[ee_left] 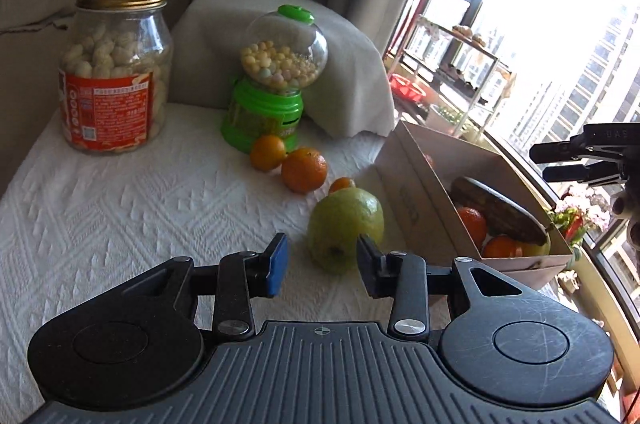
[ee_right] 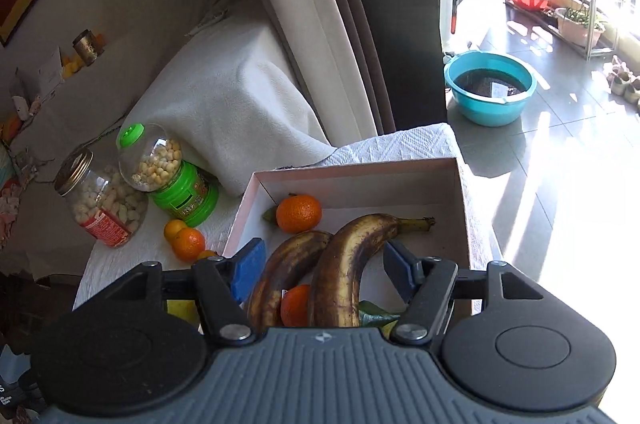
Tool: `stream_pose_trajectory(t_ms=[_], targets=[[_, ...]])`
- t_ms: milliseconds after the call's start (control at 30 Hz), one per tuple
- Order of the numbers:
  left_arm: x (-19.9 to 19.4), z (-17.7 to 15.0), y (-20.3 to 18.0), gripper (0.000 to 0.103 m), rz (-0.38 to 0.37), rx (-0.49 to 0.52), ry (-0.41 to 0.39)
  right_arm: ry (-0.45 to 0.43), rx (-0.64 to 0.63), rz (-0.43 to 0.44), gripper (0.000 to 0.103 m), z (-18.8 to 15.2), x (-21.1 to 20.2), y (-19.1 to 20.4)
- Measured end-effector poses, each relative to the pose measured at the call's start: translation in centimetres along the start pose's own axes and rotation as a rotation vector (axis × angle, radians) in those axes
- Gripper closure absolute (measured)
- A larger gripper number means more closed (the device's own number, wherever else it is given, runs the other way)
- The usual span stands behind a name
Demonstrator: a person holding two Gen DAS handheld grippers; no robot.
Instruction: Organize fruits
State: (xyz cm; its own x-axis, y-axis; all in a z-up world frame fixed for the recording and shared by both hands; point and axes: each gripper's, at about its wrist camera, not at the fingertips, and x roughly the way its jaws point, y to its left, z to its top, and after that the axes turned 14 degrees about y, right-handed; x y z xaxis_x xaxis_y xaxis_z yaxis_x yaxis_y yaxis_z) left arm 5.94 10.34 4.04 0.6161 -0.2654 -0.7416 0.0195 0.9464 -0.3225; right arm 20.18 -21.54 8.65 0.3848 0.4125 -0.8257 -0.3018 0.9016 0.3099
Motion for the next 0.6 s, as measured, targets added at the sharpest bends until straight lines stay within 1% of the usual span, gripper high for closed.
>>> stream_pose_trajectory(t_ms=[67,167,233,267,300,400,467,567,600], targets=[[0.6,1.3,-1.2,0.061,0.009,0.047,0.028,-0.037,-0.045,-0.035,0.035,-1.8,-1.4,0.9],[2.2,2.9,-3.2,0.061,0.057,0.124,0.101,-0.049,-0.109,-0.038,0.035,-5.3,-2.3,2.4],[3.6,3.5,-4.5,0.058,0.133,0.179,0.122,-0.052,-0.148,-0.037,0.035,-7.6,-2.4,3.4],[4.1,3.7,-4.9,0.055,0.169,0.199,0.127,-0.058,-0.17,-0.041,0.035,-9.0,-2.5,4.1],[4.3,3.8,-5.3,0.054,0.192,0.213,0.129,-0.062,-0.186,-0.047,0.035,-10.3,-2.4,4.6],[4.6,4.4,-5.5,0.053,0.211,0.222,0.139,-0.053,-0.242,-0.061,0.035,-14.1,-1.6,6.0],[4.7,4.7,-5.6,0.052,0.216,0.214,0.152,-0.025,-0.278,-0.065,0.035,-15.9,-0.6,6.7],[4.9,5.7,-5.0,0.051,0.2,0.17,0.178,0.007,-0.32,-0.09,0.035,-18.1,1.0,7.8],[4.9,6.0,-4.7,0.051,0.187,0.15,0.19,0.015,-0.325,-0.085,0.035,-18.5,1.3,8.0]])
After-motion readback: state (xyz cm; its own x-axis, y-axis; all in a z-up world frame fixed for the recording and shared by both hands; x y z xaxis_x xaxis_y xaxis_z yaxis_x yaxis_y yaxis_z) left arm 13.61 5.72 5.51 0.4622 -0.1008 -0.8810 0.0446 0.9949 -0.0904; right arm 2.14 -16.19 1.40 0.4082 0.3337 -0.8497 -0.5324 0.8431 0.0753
